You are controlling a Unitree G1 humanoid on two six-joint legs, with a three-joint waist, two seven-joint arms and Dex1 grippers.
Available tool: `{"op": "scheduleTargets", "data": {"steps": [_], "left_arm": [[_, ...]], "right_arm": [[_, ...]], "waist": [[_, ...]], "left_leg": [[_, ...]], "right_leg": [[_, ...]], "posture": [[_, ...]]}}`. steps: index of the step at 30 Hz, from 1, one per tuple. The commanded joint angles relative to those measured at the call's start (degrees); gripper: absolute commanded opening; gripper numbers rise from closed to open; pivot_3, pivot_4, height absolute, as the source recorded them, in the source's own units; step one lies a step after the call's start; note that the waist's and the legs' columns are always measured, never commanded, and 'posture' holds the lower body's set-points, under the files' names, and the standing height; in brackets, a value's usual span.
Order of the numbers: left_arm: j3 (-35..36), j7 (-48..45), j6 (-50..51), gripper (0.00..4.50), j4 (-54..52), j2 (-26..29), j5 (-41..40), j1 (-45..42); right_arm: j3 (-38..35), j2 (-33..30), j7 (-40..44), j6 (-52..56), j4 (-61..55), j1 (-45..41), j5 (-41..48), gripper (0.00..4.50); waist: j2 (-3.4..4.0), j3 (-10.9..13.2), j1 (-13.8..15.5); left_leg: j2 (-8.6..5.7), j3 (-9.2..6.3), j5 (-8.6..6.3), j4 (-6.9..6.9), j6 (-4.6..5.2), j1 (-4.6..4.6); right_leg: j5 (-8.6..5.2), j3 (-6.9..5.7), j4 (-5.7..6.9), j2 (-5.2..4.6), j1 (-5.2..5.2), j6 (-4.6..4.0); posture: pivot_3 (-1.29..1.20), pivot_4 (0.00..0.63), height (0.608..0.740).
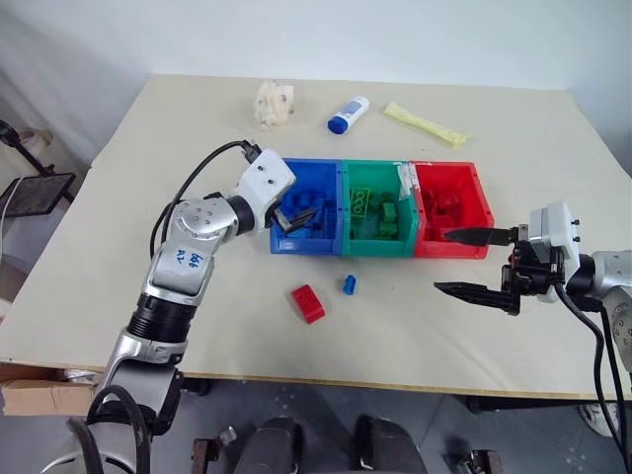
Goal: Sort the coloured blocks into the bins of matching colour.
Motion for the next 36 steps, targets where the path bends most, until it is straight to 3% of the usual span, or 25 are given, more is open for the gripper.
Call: {"op": "scheduleTargets", "data": {"steps": [1, 11, 18, 22, 29, 33, 36], "left_arm": [[1.7, -5.8, -1.8, 4.48, -5.2, 2.1, -4.3, 2.4], [7.6, -24.9, -2.6, 4.48, -11.4, 14.8, -17.5, 17.3], [11.5, -30.0, -8.7, 4.48, -9.7, 19.0, -19.3, 24.6], [16.1, -36.0, -13.6, 4.48, -10.3, 21.4, -22.7, 33.0], [17.1, -34.6, -15.8, 4.48, -12.7, 21.1, -23.4, 34.6], [15.0, -32.1, -14.1, 4.48, -14.6, 19.8, -22.9, 32.8], [9.0, -29.0, -9.6, 4.48, -17.8, 17.2, -21.6, 27.5]], "right_arm": [[-1.2, -0.1, 0.4, -0.9, -0.1, -0.8, 0.3, 4.50], [0.9, -1.1, 4.6, -2.1, 1.7, -0.2, -1.7, 4.50], [1.4, -0.9, 5.5, -2.4, 2.1, -0.3, -2.6, 4.50], [1.2, -1.3, 6.1, -2.4, 2.2, 0.0, -2.8, 4.50], [1.4, -1.3, 6.5, -2.8, 2.6, -0.4, -3.0, 4.50], [1.6, -1.2, 6.5, -3.0, 2.9, -0.8, -3.0, 4.50], [1.8, -1.0, 6.2, -3.1, 2.7, -0.8, -3.1, 4.50]], "waist": [[0.00, 0.0, -0.1], [0.01, 0.0, -1.1], [0.02, 0.0, -1.3], [0.04, 0.0, -1.6], [0.06, 0.0, -1.3], [0.07, 0.0, -1.4], [0.06, 0.0, -1.2]], "left_leg": [[0.00, 0.00, 0.00, 0.00, -0.01, 0.01], [0.09, -0.05, -0.02, 0.00, -0.04, 0.01], [0.12, -0.09, -0.03, -0.03, -0.06, 0.02], [0.14, -0.09, -0.06, -0.10, -0.09, 0.03], [0.12, -0.15, -0.08, -0.09, -0.08, 0.04], [0.13, -0.14, -0.10, -0.12, -0.07, 0.04], [0.13, -0.12, -0.10, -0.13, -0.07, 0.06]], "right_leg": [[0.00, 0.01, 0.01, -0.01, 0.00, 0.00], [-0.01, 0.04, -0.03, -0.13, 0.00, -0.02], [-0.02, 0.04, -0.05, -0.20, 0.00, -0.03], [-0.02, 0.05, -0.12, -0.24, 0.00, -0.03], [-0.03, 0.04, -0.13, -0.29, 0.03, -0.06], [-0.03, 0.04, -0.13, -0.28, 0.01, -0.06], [-0.03, 0.04, -0.12, -0.25, 0.02, -0.06]], "posture": [[0.00, 0.150, 0.740], [0.00, 0.150, 0.740], [0.00, 0.150, 0.740], [0.00, 0.150, 0.740], [0.00, 0.150, 0.740], [0.00, 0.150, 0.740], [0.00, 0.150, 0.740]]}}
